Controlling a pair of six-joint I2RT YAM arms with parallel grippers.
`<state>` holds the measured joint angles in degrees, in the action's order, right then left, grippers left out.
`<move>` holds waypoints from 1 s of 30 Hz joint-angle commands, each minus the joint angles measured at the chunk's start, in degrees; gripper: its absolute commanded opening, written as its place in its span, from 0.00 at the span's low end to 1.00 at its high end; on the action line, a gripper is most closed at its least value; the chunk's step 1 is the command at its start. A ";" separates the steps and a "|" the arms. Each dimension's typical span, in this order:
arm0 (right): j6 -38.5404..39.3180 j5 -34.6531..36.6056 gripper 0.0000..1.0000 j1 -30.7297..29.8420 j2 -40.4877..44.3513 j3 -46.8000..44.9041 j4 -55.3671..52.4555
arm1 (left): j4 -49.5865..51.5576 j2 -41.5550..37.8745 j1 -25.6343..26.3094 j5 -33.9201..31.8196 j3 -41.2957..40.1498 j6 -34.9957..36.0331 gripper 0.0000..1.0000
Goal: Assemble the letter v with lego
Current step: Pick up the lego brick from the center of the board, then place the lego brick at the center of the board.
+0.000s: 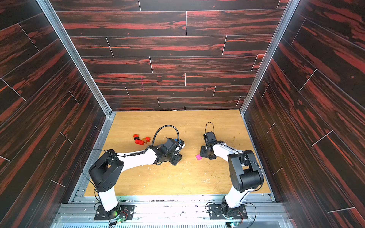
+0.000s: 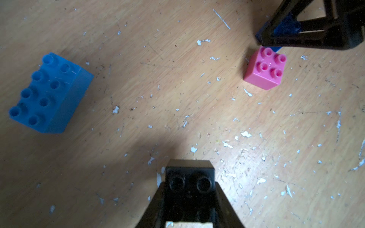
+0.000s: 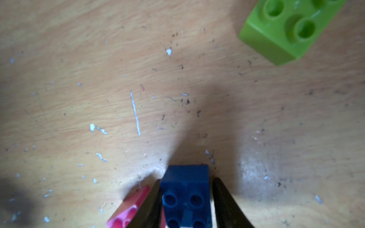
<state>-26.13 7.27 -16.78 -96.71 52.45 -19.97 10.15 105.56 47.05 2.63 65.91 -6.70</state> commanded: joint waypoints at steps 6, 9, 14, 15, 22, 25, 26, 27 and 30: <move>1.04 2.22 0.34 -0.66 0.02 0.41 -3.21 | -1.09 -4.83 0.28 -2.40 -1.71 -0.79 0.06; 2.07 3.37 0.33 -2.23 1.54 2.28 -4.71 | -1.19 -6.29 0.26 -3.66 -2.31 -1.20 0.06; 3.71 7.83 0.33 -8.75 1.49 9.53 -11.12 | -2.25 -10.43 0.26 -5.68 -5.45 -2.66 0.05; 3.70 9.09 0.33 -10.48 1.07 11.13 -12.27 | -2.43 -11.69 0.28 -6.30 -6.37 -3.04 0.06; 0.22 5.69 0.33 -16.09 -3.63 19.61 -15.17 | -1.38 -19.61 0.34 -10.59 -12.68 -5.57 0.06; -0.79 5.32 0.33 -18.57 -6.69 22.08 -15.78 | -1.19 -22.99 0.30 -11.76 -15.56 -7.21 0.06; -1.23 5.06 0.33 -19.71 -7.88 22.78 -15.88 | -1.32 -24.24 0.30 -12.32 -16.58 -7.71 0.06; -1.67 4.93 0.33 -20.89 -9.11 23.53 -16.26 | -1.35 -25.71 0.28 -12.69 -17.70 -8.17 0.06; -3.20 5.73 0.33 -23.76 -11.98 25.38 -16.65 | -1.07 -28.98 0.31 -13.82 -20.12 -8.59 0.06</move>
<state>-27.00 13.23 -37.91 -106.32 75.92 -33.87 8.54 80.38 47.22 -8.51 47.48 -13.58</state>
